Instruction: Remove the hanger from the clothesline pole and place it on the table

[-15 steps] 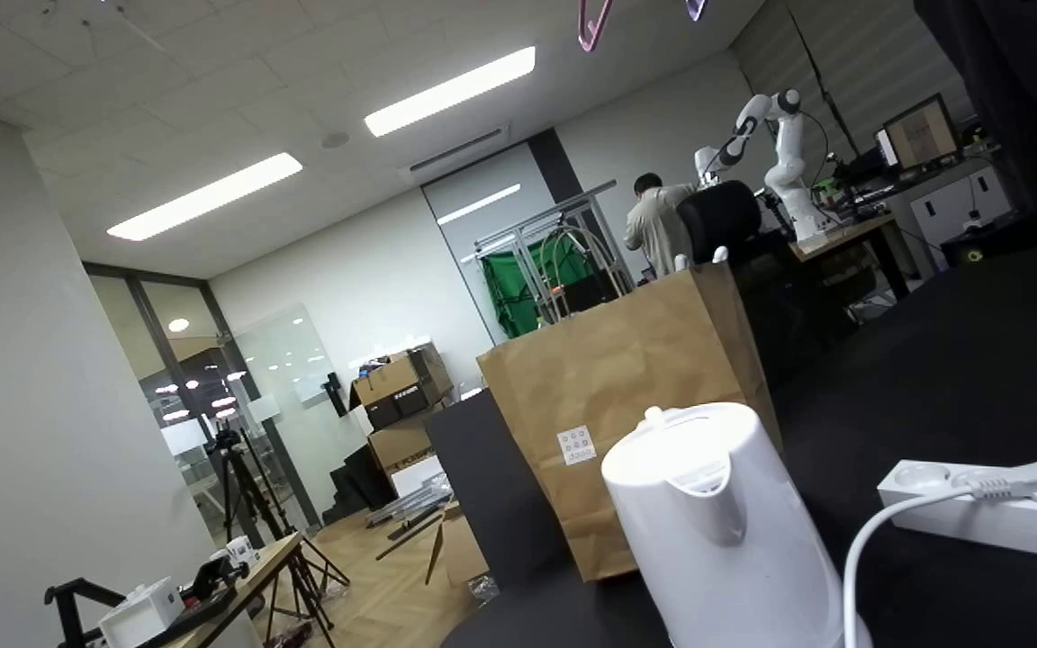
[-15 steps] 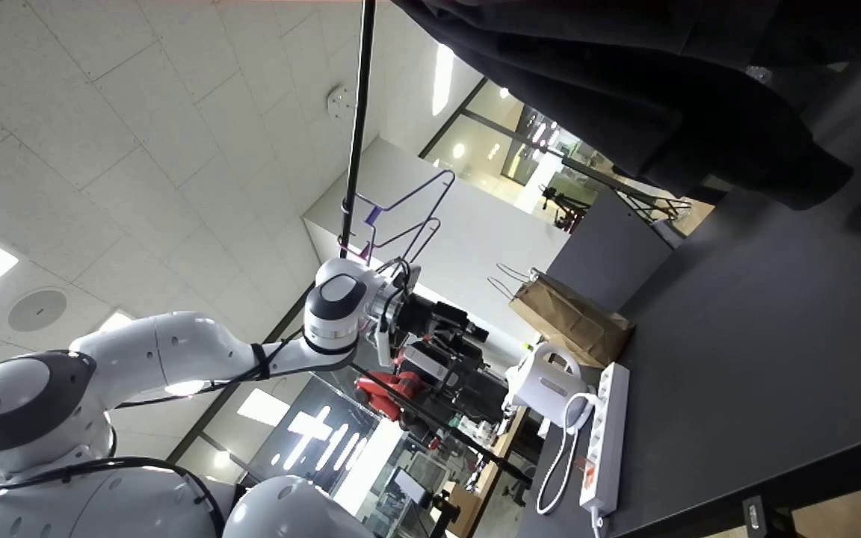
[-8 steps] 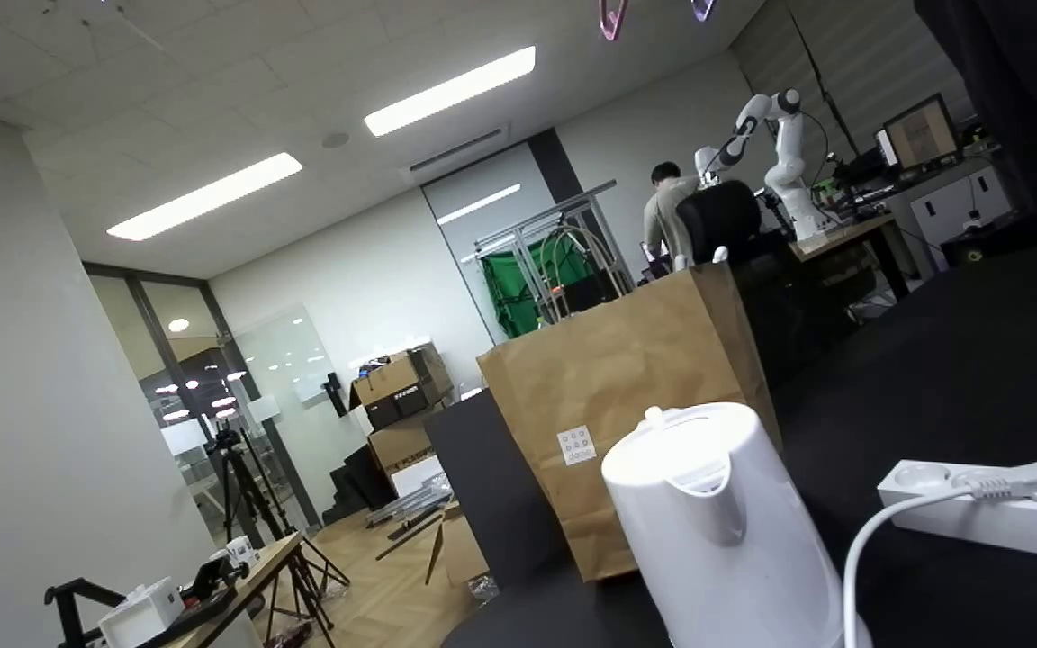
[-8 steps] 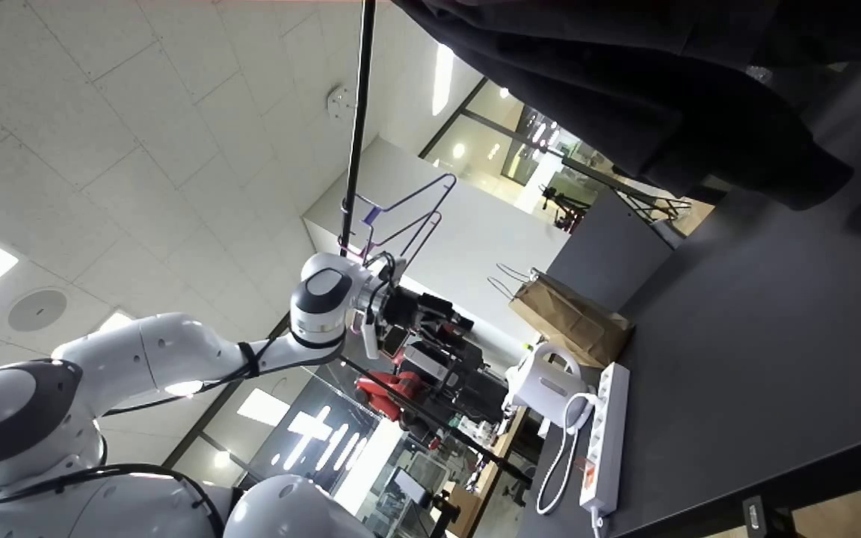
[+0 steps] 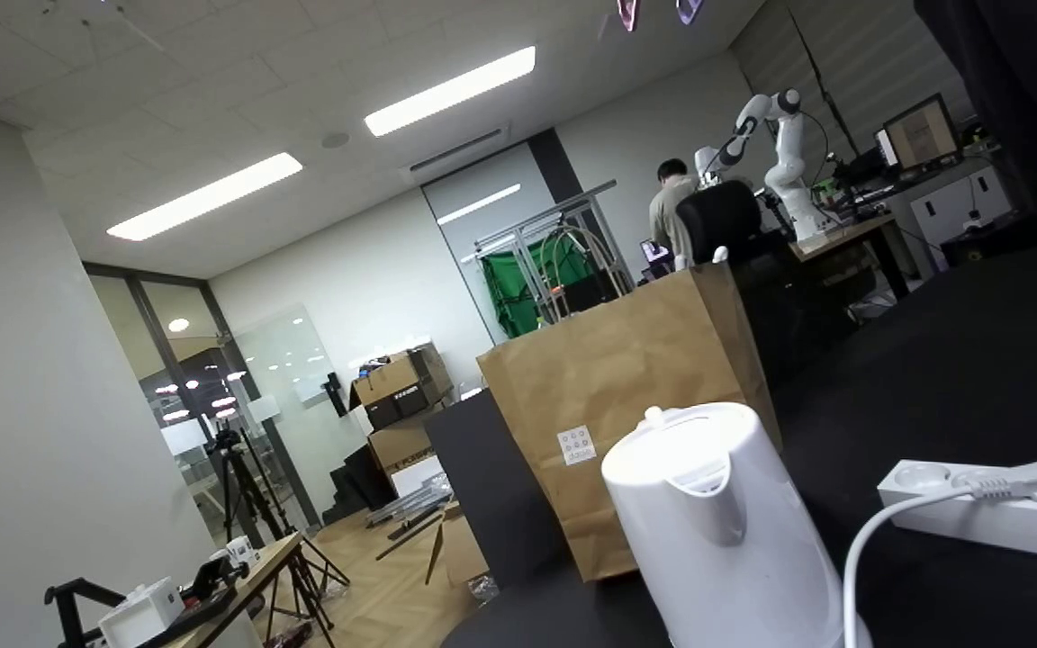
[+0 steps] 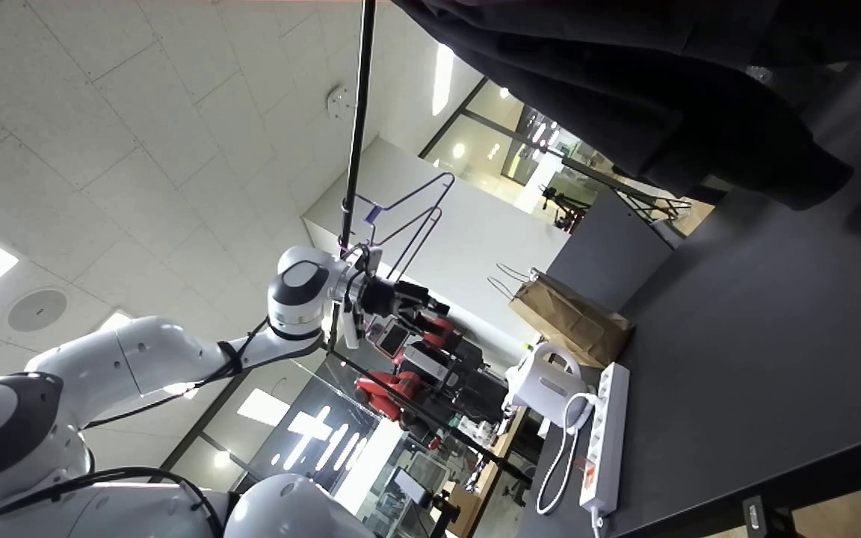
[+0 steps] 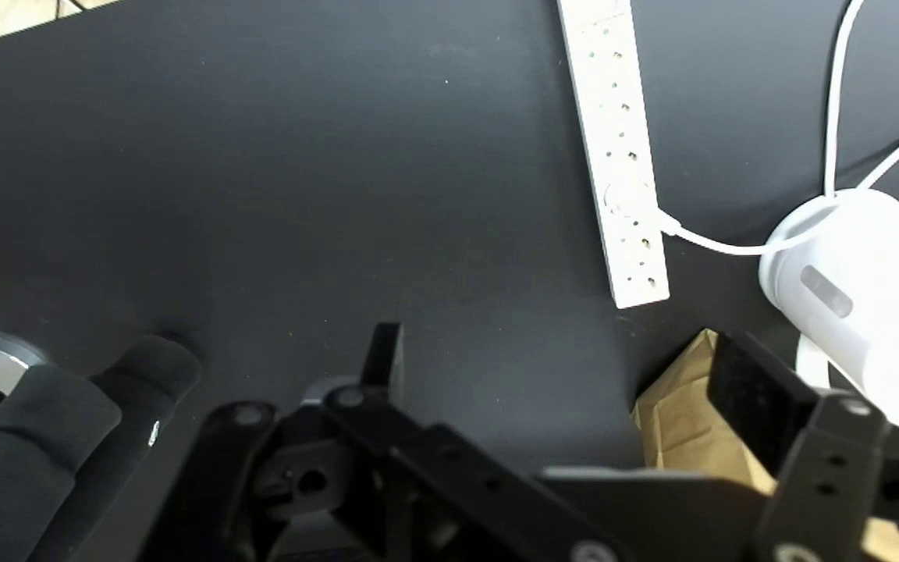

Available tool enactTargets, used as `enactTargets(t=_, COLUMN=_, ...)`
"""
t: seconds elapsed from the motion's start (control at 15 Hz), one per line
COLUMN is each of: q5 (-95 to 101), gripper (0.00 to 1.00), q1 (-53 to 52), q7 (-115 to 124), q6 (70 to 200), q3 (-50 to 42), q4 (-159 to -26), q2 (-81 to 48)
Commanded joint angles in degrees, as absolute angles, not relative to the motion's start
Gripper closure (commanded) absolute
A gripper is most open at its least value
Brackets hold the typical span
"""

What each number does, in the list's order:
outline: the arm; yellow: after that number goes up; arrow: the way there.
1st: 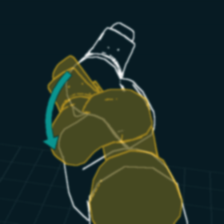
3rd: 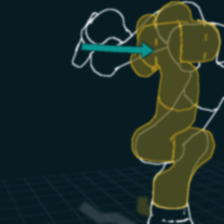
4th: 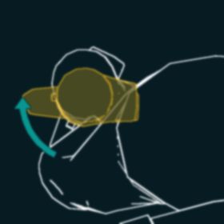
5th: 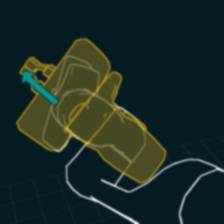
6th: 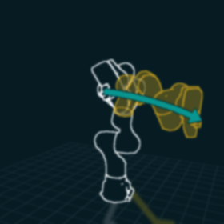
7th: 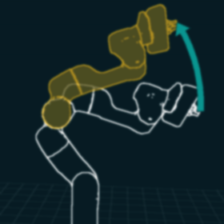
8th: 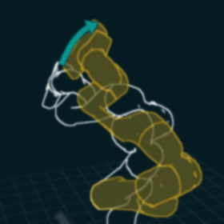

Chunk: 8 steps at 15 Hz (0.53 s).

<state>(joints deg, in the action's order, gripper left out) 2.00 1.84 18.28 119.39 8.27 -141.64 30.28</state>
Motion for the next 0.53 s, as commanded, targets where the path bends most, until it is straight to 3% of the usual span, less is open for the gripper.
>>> enactTargets(t=0.0, q5=1.05, gripper=0.00, q1=0.69, q7=17.06, q6=116.32, q3=7.32, q4=-138.89, q2=30.32)
enactTargets(t=0.47, q5=1.25, gripper=0.00, q1=0.11, q7=16.08, q6=114.35, q3=7.44, q4=-136.34, q2=30.58)
